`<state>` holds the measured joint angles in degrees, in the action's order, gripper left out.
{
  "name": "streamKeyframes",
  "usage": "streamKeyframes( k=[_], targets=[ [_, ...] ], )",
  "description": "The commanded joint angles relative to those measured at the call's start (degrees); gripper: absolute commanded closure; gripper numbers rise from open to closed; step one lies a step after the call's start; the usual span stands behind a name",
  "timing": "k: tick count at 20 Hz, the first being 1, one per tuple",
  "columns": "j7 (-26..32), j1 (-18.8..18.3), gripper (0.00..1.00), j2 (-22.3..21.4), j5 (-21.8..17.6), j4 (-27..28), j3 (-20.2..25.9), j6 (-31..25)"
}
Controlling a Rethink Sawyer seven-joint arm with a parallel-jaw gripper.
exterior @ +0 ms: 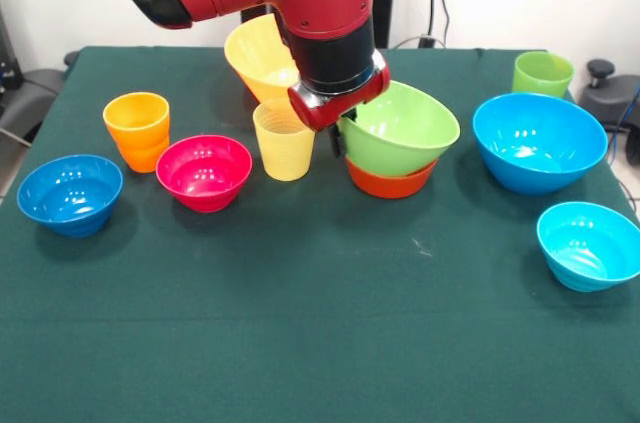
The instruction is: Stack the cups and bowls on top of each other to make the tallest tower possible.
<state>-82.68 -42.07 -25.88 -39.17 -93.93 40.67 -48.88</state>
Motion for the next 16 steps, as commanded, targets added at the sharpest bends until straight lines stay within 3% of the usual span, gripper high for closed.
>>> streamKeyframes(
  k=[1, 5, 10, 11, 16],
  targets=[
    [3.51, 2.25, 1.0, 0.03, -0.06, -0.41, 0.91, 1.78],
    [4.55, 2.6, 1.0, -0.1, 0.05, -0.15, 1.03, 0.65],
    [2.95, 2.9, 1.0, 0.05, -0.6, -1.08, 1.05, 3.5],
    [2.68, 3.26, 0.0, -0.16, -1.15, -1.21, 0.9, 4.11],
    [4.39, 1.58, 0.0, 0.14, 1.72, -1.37, 2.4, 1.53]
  ],
)
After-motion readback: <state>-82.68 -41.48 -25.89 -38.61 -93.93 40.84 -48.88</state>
